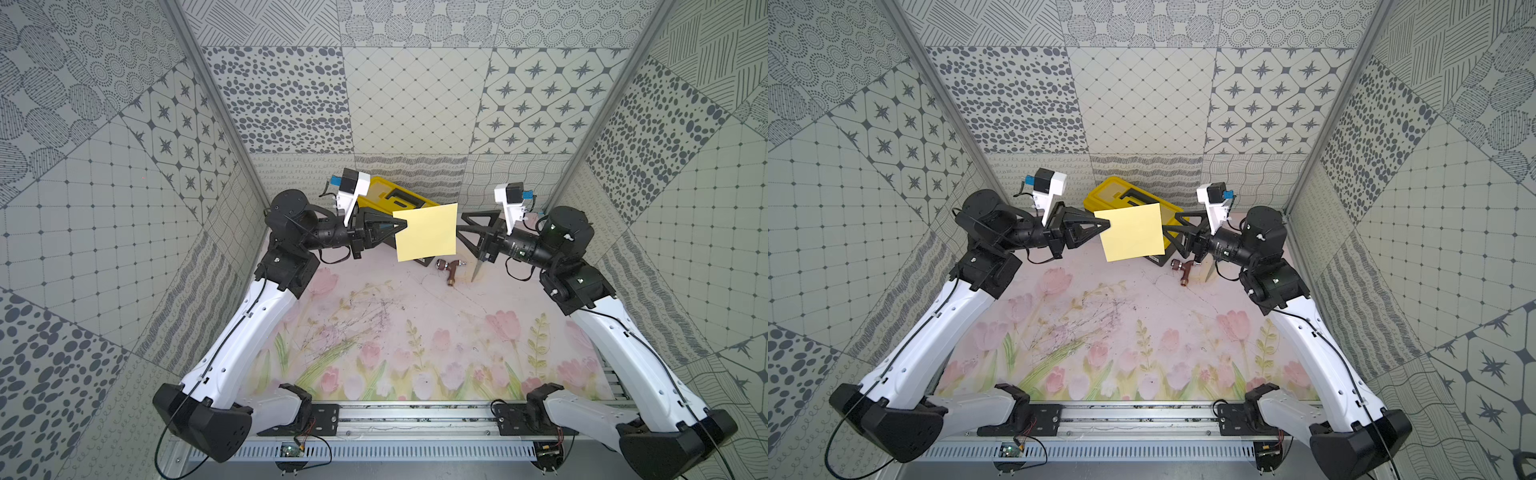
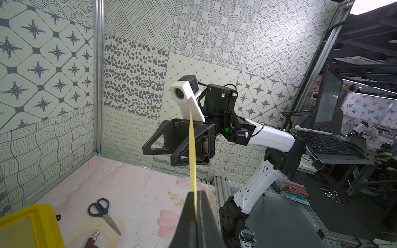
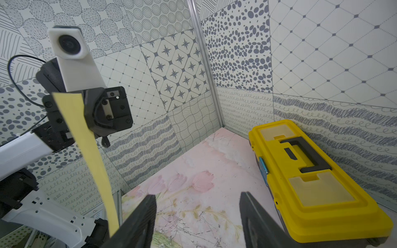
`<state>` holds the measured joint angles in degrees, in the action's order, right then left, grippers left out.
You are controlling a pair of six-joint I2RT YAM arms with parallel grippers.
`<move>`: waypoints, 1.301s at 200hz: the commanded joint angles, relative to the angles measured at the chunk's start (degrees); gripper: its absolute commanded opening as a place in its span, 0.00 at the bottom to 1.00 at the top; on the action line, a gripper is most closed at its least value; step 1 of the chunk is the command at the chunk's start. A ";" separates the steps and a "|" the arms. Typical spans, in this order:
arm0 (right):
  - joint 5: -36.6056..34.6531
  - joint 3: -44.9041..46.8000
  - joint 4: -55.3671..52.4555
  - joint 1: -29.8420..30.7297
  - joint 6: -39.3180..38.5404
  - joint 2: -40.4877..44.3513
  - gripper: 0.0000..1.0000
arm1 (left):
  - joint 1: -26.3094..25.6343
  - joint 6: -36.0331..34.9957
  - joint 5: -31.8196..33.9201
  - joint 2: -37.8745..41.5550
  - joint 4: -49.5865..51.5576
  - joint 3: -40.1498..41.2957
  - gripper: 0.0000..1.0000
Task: Fold the square paper along the opposite sides
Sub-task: Fold the paper.
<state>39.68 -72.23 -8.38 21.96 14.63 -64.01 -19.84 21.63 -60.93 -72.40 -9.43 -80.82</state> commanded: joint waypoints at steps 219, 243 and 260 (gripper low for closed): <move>2.05 -3.98 -2.40 8.13 -3.37 1.10 0.66 | -0.64 -8.97 5.97 -1.03 9.34 -2.02 0.00; 2.11 -4.03 -2.40 8.39 -3.30 0.90 0.67 | -0.71 -9.10 6.15 -1.06 9.43 -2.03 0.00; 2.24 -4.06 -2.42 8.71 -3.30 0.90 0.66 | -0.64 -9.48 6.59 -1.03 9.78 -2.02 0.00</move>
<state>41.95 -74.54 -11.88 30.06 11.79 -63.90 -20.21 14.17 -54.94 -73.41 -0.25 -82.00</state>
